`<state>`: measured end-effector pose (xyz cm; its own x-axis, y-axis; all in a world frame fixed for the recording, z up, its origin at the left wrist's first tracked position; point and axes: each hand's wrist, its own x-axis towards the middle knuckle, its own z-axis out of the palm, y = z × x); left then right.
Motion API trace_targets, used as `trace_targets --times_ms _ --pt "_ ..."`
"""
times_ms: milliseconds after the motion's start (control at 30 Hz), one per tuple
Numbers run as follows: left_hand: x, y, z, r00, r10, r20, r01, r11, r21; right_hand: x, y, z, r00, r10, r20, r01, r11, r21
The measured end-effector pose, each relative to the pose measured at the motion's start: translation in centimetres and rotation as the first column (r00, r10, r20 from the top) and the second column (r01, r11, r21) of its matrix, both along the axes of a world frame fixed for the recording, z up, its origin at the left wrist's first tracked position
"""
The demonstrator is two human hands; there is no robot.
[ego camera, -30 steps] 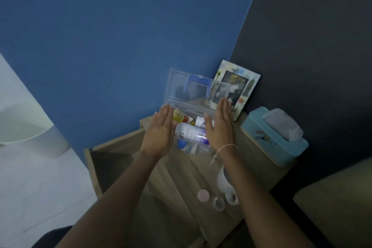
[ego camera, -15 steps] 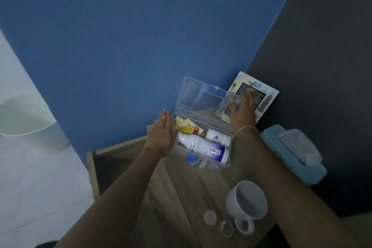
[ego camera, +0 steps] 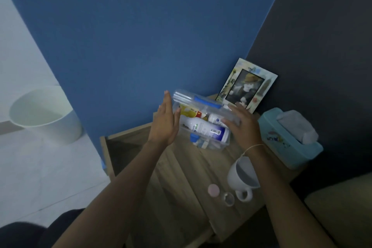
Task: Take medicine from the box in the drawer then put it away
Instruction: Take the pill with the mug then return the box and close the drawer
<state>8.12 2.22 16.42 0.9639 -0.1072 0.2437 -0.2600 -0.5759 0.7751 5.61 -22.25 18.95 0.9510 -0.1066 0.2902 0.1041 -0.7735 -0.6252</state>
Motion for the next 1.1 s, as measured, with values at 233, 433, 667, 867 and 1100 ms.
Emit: trace_targets --times_ms 233,433,667,867,1100 --pt "-0.9 0.2 -1.1 0.997 -0.072 -0.005 0.072 0.984 0.164 -2.0 1.3 -2.5 0.974 0.054 -0.22 -0.066 0.997 -0.05" --pt "-1.4 0.4 -2.4 0.994 -0.11 -0.005 0.107 0.951 0.29 -2.4 1.9 -2.7 0.983 0.015 -0.186 -0.031 0.996 -0.081" --pt "-1.5 0.4 -2.8 0.992 -0.128 0.008 0.119 0.941 0.316 -2.4 2.2 -2.3 0.974 0.0 -0.228 -0.036 0.987 -0.155" --pt "-0.9 0.5 -2.7 0.988 -0.156 0.019 0.116 0.808 0.578 -0.9 1.8 -0.5 0.968 -0.003 -0.249 -0.063 0.965 -0.254" --pt "-0.1 -0.5 -2.8 0.966 -0.235 0.11 0.125 0.792 0.598 0.6 0.3 -1.2 0.887 0.02 -0.462 -0.155 0.954 -0.257"
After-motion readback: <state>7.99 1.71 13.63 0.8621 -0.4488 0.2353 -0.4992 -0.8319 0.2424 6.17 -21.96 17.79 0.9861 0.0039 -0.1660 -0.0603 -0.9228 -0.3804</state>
